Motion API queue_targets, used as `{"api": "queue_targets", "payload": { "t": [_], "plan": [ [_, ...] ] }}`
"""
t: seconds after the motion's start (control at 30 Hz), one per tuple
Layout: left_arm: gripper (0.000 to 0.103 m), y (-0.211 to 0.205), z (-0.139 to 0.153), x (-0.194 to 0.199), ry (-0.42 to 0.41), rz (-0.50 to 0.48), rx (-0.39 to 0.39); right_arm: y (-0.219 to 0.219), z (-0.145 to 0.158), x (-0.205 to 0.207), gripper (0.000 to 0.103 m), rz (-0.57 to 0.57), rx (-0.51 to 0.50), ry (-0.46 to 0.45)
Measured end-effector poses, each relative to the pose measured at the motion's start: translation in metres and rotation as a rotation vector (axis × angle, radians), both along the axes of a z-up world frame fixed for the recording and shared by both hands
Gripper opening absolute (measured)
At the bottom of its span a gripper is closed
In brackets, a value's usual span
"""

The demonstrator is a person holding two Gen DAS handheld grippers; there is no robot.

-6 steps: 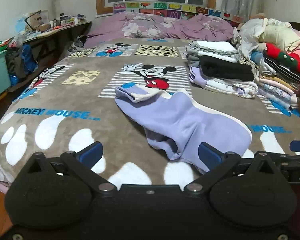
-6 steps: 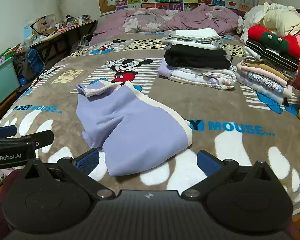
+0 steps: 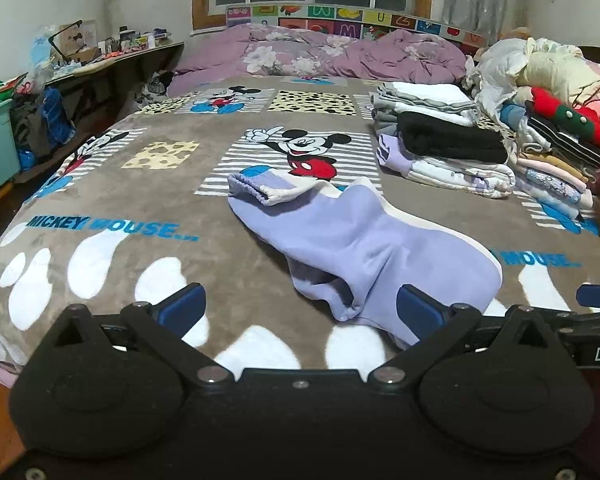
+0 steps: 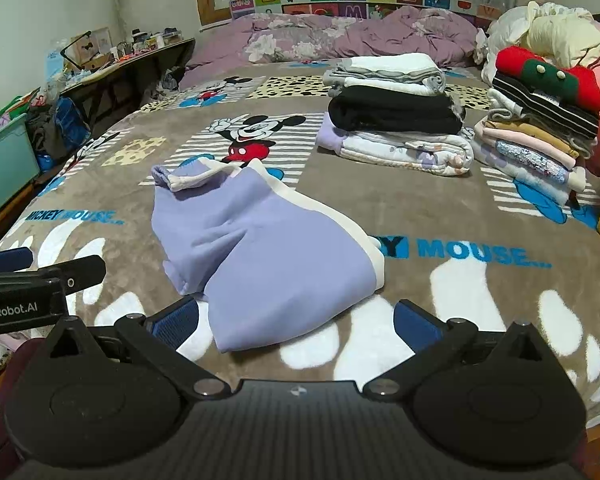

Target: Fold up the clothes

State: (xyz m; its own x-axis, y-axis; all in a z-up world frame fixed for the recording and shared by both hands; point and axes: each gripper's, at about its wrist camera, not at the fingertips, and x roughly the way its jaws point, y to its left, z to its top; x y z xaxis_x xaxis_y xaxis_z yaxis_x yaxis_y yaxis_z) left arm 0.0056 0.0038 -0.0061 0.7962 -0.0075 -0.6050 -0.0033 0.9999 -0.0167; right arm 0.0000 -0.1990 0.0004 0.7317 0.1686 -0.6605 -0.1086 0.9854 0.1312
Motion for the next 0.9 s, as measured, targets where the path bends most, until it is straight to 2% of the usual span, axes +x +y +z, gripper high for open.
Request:
{"api": "queue_targets", "payload": {
  "t": [0.9],
  "plan": [
    [0.103, -0.003, 0.0008, 0.0014, 0.002, 0.02, -0.007, 0.0006, -0.0045, 0.0045, 0.103, 0.009, -0.002, 0.017]
  ]
}}
